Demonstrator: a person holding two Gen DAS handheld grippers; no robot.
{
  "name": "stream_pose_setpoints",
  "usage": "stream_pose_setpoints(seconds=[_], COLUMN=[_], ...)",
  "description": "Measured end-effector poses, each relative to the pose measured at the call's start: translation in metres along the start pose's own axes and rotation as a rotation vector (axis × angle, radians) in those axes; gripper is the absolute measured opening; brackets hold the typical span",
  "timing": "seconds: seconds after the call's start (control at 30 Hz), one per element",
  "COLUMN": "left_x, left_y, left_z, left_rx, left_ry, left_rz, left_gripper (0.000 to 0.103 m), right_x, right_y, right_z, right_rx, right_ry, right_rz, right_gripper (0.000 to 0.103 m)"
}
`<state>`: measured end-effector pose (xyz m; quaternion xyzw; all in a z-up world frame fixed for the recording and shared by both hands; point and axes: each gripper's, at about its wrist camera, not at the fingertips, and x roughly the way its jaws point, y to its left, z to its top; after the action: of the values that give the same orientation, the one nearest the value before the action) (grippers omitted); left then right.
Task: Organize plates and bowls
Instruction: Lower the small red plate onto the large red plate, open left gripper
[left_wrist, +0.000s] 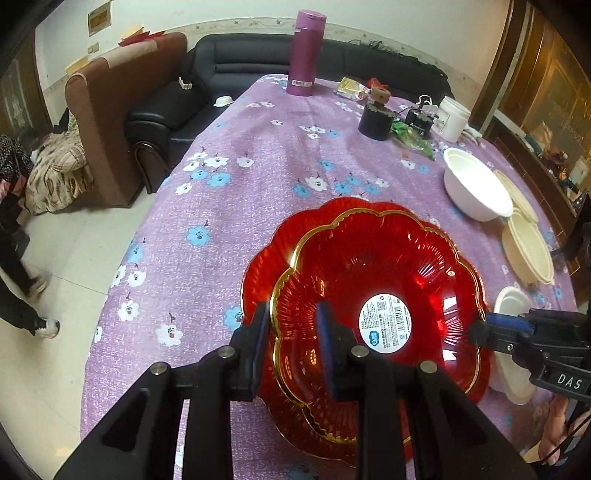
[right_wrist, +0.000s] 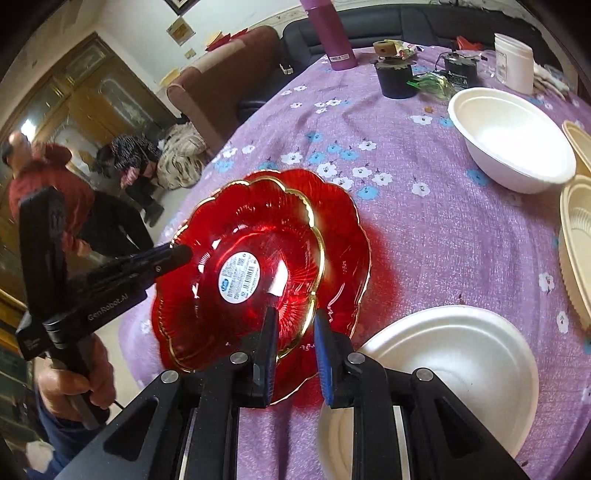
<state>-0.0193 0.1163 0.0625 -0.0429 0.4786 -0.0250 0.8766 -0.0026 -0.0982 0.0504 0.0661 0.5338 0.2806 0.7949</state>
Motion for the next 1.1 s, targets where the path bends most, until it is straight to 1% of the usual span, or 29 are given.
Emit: stream_pose_setpoints(seconds=[0.13, 0.23, 0.43, 0.47, 0.57, 0.6, 0.67, 0.87, 1.1], left_x=[0.003, 0.003, 0.005, 0.005, 0.004, 0.003, 0.003, -0.004, -0.025], left_y=[-0.004, -0.003, -0.011, -0.012, -0.018, -0.020, -0.020, -0.020, -0.032], left_z=[-0.002, -0.002, -0.003, -0.003, -0.003, -0.003, -0.002, -0.005, -0.009], left_rx=[0.025, 0.028, 0.045, 0.048, 0.071, 0.077, 0.081, 0.069, 0.066], left_ry=[-0.005, -0.008, -0.004, -0.006, -0.022, -0.028, -0.031, -0.047, -0.117], left_rz=[0.037, 0.034, 0.026, 0.029, 0.042, 0.056, 0.063, 0.056, 0.053], left_gripper=[0.024, 0.029, 0.044, 0.050, 0.054, 0.055, 0.055, 0.057, 0.059], right_x=[0.008, 0.011, 0.013, 0.013, 0.006, 0.003, -0.001, -0.011, -0.032], right_y=[0.004, 0.008, 0.015, 0.016, 0.018, 0.018, 0.016, 0.010, 0.000], right_z=[-0.001, -0.001, -0.002, -0.002, -0.002, -0.002, -0.001, -0.002, -0.005], right_rx=[-0.039, -0.064, -0.113, -0.119, -0.135, -0.135, -0.133, -0.112, -0.079], right_ry=[0.010, 0.010, 0.013, 0.011, -0.021, -0.028, -0.043, -0.058, -0.106], right_rz=[-0.042, -0.071, -0.095, -0.099, -0.119, -0.129, -0.126, -0.103, -0.055], right_gripper=[0.022, 0.023, 0.033, 0.035, 0.043, 0.049, 0.051, 0.051, 0.051])
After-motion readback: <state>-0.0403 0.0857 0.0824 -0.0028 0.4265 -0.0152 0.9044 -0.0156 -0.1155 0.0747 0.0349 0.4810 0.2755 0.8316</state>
